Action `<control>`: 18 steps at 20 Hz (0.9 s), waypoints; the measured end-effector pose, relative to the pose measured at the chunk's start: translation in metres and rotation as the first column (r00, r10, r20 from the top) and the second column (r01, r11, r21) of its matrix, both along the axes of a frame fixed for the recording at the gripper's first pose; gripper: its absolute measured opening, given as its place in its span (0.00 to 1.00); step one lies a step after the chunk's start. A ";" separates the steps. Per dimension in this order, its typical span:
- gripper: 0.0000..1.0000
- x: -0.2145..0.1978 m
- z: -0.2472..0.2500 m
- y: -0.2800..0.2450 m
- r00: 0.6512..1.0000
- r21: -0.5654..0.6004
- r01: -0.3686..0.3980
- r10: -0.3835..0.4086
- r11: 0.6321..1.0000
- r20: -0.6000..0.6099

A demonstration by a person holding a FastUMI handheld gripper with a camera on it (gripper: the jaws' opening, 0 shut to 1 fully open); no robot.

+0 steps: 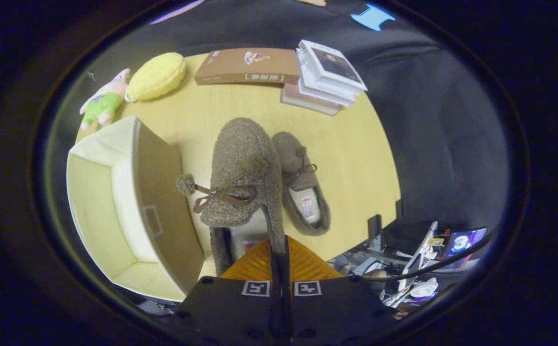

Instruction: Open the storage box then place both shoes into the box .Put the left shoe in first, then the right shoe, with the right side of both shoes facing outward in a uniform manner.

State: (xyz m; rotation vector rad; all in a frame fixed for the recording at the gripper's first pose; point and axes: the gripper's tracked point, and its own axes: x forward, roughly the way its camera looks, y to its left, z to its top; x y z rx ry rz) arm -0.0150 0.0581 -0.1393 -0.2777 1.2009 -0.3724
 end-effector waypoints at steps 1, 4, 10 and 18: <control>0.05 -0.001 0.013 0.008 1.000 -0.009 -0.001 0.001 1.000 0.019; 0.05 -0.006 0.045 0.046 0.998 -0.006 -0.020 0.020 1.000 0.067; 0.05 -0.012 0.048 0.146 0.990 0.065 -0.119 0.113 0.991 0.088; 0.05 -0.019 -0.026 0.204 0.981 0.055 -0.185 0.188 0.981 -0.042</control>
